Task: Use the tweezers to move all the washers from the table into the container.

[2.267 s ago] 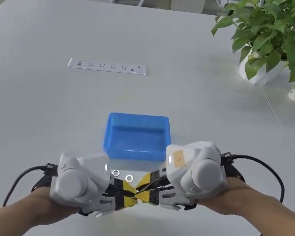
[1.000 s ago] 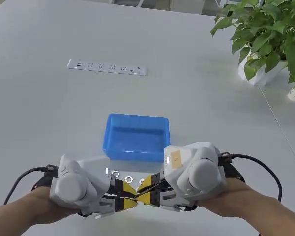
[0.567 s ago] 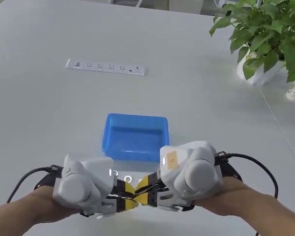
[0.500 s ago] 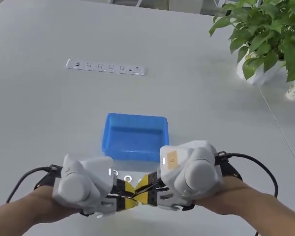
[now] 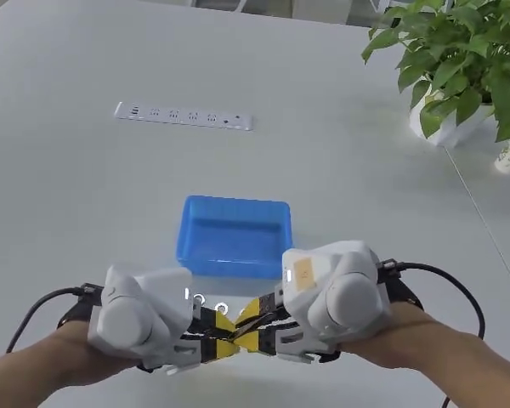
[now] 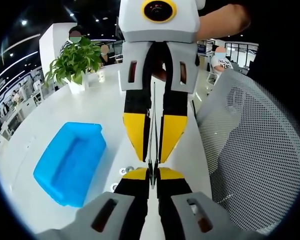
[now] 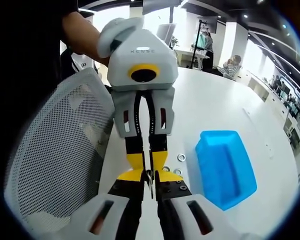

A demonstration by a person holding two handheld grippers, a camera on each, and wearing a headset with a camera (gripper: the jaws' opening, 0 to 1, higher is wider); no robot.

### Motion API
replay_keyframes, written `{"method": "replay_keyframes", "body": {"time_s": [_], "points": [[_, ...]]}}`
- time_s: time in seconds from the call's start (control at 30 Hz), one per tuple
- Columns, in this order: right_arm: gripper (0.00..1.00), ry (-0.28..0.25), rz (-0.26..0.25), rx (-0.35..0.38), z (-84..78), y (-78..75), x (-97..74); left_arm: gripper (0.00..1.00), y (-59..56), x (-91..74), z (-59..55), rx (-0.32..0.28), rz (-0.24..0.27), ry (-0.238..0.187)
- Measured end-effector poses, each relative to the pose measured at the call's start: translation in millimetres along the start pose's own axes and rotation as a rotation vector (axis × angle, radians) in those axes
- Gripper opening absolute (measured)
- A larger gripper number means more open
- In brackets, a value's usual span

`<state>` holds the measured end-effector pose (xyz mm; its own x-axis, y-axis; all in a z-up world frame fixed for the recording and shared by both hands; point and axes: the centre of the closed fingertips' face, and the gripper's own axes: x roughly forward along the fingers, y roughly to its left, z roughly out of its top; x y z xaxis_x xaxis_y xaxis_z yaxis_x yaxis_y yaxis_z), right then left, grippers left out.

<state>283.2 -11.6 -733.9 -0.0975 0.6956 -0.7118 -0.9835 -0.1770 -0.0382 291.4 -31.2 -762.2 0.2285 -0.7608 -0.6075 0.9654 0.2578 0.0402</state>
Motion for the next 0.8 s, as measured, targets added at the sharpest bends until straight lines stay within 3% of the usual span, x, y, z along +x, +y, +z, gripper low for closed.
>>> {"method": "replay_keyframes", "body": {"time_s": [0.8], "points": [[0.07,-0.007,-0.002,0.017,0.2,0.7,-2.9,0.1,1.2,5.4,5.0,0.012,-0.005,-0.021]]}}
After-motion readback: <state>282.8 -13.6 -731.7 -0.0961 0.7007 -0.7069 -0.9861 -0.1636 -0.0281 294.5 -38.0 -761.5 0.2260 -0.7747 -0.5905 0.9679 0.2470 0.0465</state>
